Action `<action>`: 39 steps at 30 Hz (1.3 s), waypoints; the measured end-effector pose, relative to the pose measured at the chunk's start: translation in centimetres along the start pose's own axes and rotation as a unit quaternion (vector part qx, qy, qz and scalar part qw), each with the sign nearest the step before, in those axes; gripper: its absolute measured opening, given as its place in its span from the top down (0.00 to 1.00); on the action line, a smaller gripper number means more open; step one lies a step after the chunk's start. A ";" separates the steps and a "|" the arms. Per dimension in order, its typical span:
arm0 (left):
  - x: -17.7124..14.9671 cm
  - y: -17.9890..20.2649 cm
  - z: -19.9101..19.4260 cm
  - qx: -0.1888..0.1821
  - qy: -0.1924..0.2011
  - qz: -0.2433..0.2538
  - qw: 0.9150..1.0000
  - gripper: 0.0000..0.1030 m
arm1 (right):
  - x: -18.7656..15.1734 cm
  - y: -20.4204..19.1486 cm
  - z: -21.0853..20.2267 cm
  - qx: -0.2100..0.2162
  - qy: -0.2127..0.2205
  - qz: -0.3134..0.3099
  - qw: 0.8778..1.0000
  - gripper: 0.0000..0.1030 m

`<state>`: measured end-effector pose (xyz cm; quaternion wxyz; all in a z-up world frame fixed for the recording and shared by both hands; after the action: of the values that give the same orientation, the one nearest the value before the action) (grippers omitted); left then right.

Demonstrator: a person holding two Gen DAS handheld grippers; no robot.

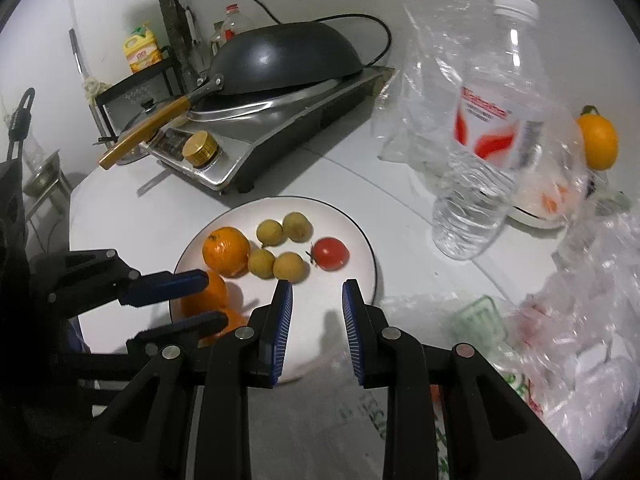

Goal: Organize fruits
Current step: 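Open both grippers to release the two yellow fruits on the plate, then move both grippers to the bag and grasp a cherry tomato with each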

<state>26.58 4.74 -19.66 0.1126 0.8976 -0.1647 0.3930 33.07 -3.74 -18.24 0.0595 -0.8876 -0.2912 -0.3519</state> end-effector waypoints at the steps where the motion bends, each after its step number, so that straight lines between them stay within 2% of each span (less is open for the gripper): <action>1: 0.0 0.2 0.0 0.000 0.000 0.000 1.000 0.74 | -0.2 0.2 -0.2 -0.001 0.001 0.001 1.000 0.73; 16: 0.8 2.8 0.3 0.000 -0.001 0.002 1.000 0.74 | -2.8 3.4 -2.8 -0.021 0.011 0.019 1.000 0.73; 18: 1.0 3.2 0.4 -0.002 -0.001 -0.001 1.000 0.70 | -3.3 4.1 -3.1 -0.023 0.012 0.024 0.999 0.73; 20: 1.2 3.6 0.5 -0.005 0.000 -0.002 1.000 0.56 | -3.7 4.9 -3.3 -0.024 0.012 0.030 0.999 0.73; 22: 1.4 4.2 0.5 -0.009 0.001 -0.001 1.000 0.53 | -4.2 5.7 -3.5 -0.025 0.012 0.037 0.999 0.73; 34: 2.0 8.0 2.1 -0.018 -0.015 0.032 0.999 0.53 | -7.2 9.6 -3.3 -0.035 -0.001 0.066 0.997 0.73; 39: 2.7 9.3 2.5 -0.021 -0.003 0.048 0.999 0.53 | -7.8 10.9 -2.8 -0.029 -0.004 0.078 0.996 0.73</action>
<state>26.40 -5.20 -18.69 0.1122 0.8873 -0.2165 0.3915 32.93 -17.31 -20.19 0.0599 -0.9104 -0.2105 -0.3511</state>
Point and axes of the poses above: each gripper's, at about its wrist camera, not at the fingertips, and z roughly the way its jaws point, y to its right, x to its top, the point moved 9 cm from there along z, roughly the way its jaws point, and after that the axes turned 9 degrees about -x, right-handed, at the moved point
